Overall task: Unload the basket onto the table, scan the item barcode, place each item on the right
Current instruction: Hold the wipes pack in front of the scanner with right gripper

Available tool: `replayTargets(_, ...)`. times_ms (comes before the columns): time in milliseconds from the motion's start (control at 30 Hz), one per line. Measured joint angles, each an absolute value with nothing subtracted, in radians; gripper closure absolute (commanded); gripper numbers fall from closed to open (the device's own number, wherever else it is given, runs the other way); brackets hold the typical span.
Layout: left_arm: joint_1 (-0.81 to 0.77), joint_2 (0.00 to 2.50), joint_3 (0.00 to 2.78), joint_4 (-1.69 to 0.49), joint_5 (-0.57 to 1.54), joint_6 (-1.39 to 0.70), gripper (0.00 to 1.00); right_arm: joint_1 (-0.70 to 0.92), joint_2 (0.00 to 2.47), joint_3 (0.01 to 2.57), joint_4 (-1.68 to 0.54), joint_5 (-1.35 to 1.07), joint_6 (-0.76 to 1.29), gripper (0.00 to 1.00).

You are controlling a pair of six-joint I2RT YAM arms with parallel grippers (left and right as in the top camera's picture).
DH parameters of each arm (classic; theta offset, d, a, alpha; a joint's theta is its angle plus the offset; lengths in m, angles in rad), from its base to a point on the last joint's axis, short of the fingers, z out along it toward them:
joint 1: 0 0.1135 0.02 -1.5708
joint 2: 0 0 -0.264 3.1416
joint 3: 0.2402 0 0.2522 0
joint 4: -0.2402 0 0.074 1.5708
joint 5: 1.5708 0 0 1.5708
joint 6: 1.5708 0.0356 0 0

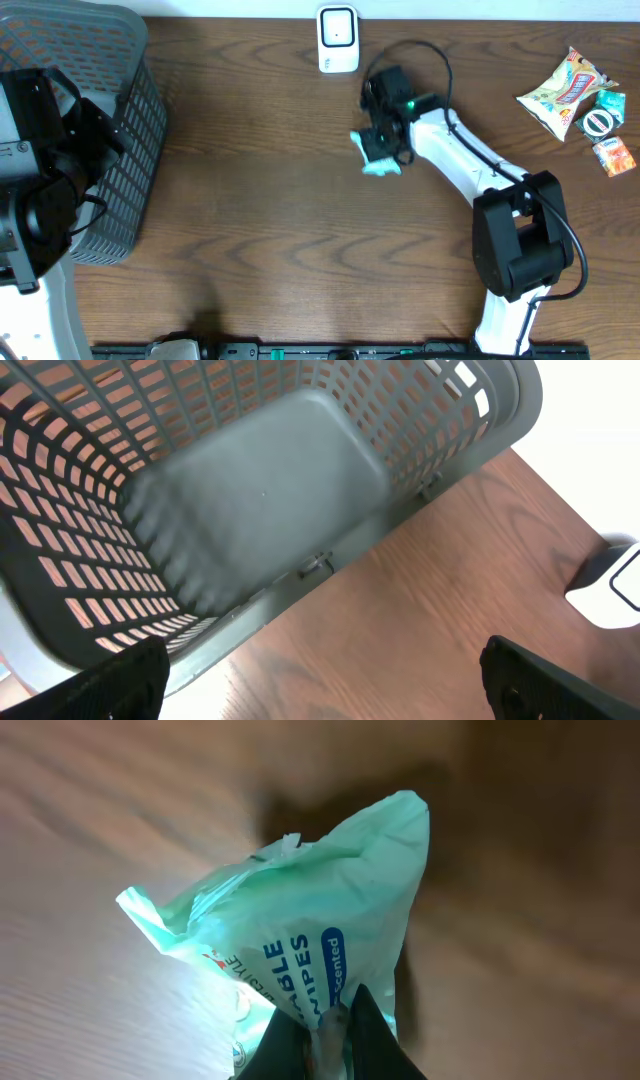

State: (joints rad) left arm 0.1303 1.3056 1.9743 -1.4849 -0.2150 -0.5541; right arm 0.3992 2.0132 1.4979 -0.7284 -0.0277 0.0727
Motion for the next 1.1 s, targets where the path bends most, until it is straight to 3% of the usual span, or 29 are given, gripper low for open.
replayTargets(500,0.130,1.306,1.974,-1.485,-0.215,-0.554,0.02,0.402,2.026,1.737,-0.247,0.003,0.134,0.99)
replayTargets(833,0.130,1.306,1.974,-1.485,-0.215,-0.554,0.02,0.401,2.351,2.144,-0.240,0.085,0.112,0.99)
replayTargets(1100,0.130,1.306,1.974,-1.485,-0.215,-0.554,0.02,0.400,2.490,2.177,-0.178,0.136,0.042,0.99)
